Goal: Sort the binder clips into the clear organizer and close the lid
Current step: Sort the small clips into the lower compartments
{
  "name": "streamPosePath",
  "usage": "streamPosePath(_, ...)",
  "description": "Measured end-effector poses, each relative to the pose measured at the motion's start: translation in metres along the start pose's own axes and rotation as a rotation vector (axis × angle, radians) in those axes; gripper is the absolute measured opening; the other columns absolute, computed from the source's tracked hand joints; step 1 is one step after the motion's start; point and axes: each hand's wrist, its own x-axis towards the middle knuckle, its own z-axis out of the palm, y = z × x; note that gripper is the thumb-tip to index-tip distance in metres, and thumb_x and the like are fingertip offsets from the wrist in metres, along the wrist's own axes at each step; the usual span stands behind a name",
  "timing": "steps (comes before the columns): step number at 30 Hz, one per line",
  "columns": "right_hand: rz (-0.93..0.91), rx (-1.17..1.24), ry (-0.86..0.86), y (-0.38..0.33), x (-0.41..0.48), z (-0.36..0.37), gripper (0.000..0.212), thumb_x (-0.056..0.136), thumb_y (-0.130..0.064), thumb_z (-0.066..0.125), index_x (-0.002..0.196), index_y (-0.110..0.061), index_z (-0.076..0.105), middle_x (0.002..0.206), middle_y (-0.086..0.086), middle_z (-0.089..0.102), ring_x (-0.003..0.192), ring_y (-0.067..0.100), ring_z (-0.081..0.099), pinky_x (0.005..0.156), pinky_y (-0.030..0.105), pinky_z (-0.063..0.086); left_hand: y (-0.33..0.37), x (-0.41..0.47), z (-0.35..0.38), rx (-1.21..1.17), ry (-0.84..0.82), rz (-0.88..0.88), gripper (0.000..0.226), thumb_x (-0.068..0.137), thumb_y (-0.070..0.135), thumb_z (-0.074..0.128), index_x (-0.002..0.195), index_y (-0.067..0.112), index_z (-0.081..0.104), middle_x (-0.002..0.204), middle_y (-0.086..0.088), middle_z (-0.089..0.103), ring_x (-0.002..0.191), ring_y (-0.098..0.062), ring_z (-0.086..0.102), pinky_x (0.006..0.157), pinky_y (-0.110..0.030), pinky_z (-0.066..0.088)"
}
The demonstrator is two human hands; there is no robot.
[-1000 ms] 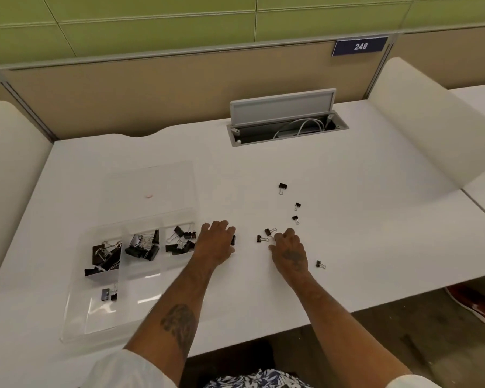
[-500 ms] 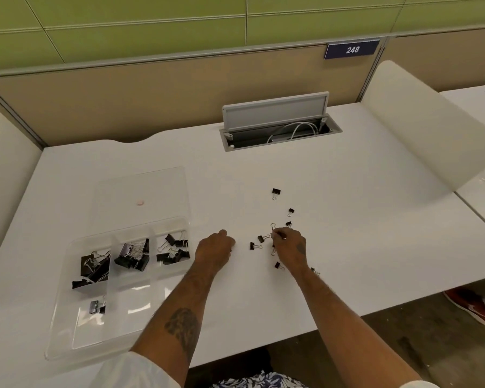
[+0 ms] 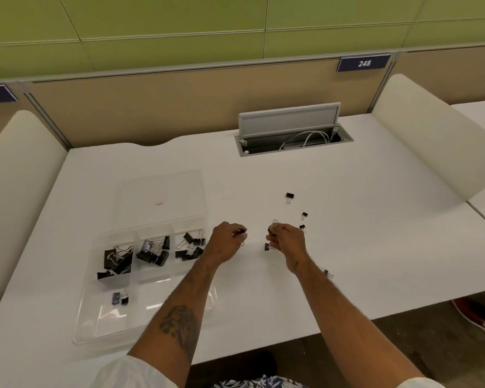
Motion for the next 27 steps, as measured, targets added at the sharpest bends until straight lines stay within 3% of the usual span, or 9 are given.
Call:
streamPosePath(3,-0.024,-0.016,-0.038,0.001,-0.012,0.025,0.011,0.086,-0.012,0.065,0.088,-0.003,0.071,0.081,0.008,0.068,0.072,0.019,0.066,0.063,0.030,0.054,-0.008,-0.013,-0.024,-0.202,0.080,-0.017,0.004,0.086,0.022,0.068,0.086,0.019,0.070,0.076,-0.001,0.070,0.072,-0.017,0.070,0.076,-0.042,0.058)
streamPosePath(6,-0.026,-0.010,-0.082,0.003,-0.028,0.057,0.014,0.089,-0.013,0.063,0.089,-0.002,0.072,0.083,0.008,0.071,0.075,0.019,0.068,0.076,0.035,0.058,-0.020,-0.033,-0.052,-0.311,0.169,-0.085,0.009,0.088,0.020,0.067,0.091,0.012,0.067,0.080,-0.002,0.071,0.068,-0.013,0.072,0.071,-0.040,0.060)
streamPosePath(11,-0.031,-0.017,-0.178,0.011,-0.059,0.110,0.015,0.088,-0.011,0.061,0.093,-0.001,0.071,0.087,0.010,0.071,0.077,0.019,0.068,0.077,0.033,0.057,-0.053,-0.068,-0.097,-0.508,0.279,-0.184,0.014,0.088,0.007,0.064,0.101,0.007,0.058,0.089,-0.014,0.071,0.072,-0.020,0.074,0.068,-0.039,0.061)
streamPosePath(15,-0.025,-0.018,-0.272,0.023,-0.089,0.156,0.010,0.086,-0.005,0.064,0.093,-0.003,0.071,0.091,0.014,0.073,0.081,0.022,0.069,0.079,0.033,0.059,-0.088,-0.105,-0.134,-0.467,0.334,-0.194,0.016,0.090,0.008,0.063,0.106,0.007,0.066,0.087,-0.011,0.074,0.074,-0.015,0.073,0.066,-0.029,0.059)
streamPosePath(20,-0.040,-0.072,-0.373,0.046,-0.127,0.211,0.012,0.084,-0.001,0.064,0.093,-0.003,0.071,0.090,0.013,0.073,0.083,0.021,0.069,0.083,0.033,0.058,-0.134,-0.152,-0.172,-0.363,0.389,-0.258,0.008,0.085,0.027,0.072,0.084,0.019,0.075,0.079,0.002,0.075,0.080,-0.015,0.072,0.075,-0.035,0.060)
streamPosePath(25,-0.051,-0.155,-0.435,0.067,-0.153,0.249,0.013,0.087,-0.005,0.063,0.097,-0.002,0.071,0.094,0.016,0.073,0.083,0.020,0.070,0.080,0.031,0.059,-0.168,-0.182,-0.190,-0.211,0.387,-0.278,0.017,0.084,0.034,0.072,0.089,0.019,0.079,0.089,0.006,0.075,0.084,-0.002,0.065,0.072,-0.012,0.045)
streamPosePath(27,-0.050,-0.192,-0.451,0.074,-0.161,0.255,0.012,0.088,-0.006,0.063,0.097,-0.004,0.070,0.095,0.016,0.072,0.082,0.020,0.070,0.080,0.032,0.060,-0.176,-0.188,-0.192,-0.167,0.366,-0.296,0.018,0.087,0.032,0.069,0.088,0.018,0.080,0.093,0.005,0.075,0.086,-0.001,0.063,0.069,-0.010,0.043)
